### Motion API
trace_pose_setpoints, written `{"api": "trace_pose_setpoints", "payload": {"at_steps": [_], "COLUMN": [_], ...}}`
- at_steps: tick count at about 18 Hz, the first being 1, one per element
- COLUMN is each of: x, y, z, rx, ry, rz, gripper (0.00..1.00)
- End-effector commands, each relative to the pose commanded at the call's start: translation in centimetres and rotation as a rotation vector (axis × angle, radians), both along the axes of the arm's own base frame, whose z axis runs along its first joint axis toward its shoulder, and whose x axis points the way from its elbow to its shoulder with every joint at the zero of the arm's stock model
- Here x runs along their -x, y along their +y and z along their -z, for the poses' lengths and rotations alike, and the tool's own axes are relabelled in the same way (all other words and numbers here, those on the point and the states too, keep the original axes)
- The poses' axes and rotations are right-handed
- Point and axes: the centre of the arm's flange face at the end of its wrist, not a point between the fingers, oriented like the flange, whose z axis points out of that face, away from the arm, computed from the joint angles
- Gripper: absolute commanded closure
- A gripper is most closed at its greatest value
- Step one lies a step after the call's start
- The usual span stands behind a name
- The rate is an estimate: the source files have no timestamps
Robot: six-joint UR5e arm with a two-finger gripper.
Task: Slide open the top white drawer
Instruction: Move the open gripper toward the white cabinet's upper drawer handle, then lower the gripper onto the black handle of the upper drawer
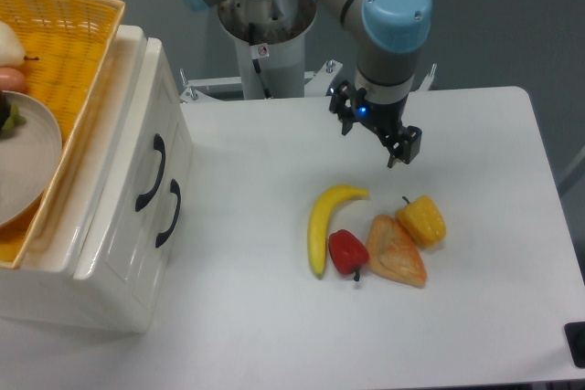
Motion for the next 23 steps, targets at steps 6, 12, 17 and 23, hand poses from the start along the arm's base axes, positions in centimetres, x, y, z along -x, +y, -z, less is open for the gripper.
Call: {"api": "trace_pose_setpoints", "payload": {"at_steps": [6, 12, 17, 23], "x": [-0.7, -3.4, -4.1, -5.9], "y": [1.2, 4.9, 6.8, 7.6], "z": [0.2, 1.4, 1.6, 2.1], "rx": [-0.025, 0.003, 0.011, 0.038], "ry": [-0.036, -0.05, -0.067, -0.11], "rz": [-0.098, -0.182, -0.309, -0.296], "gripper": [0.0, 0.0, 0.0, 0.0]}}
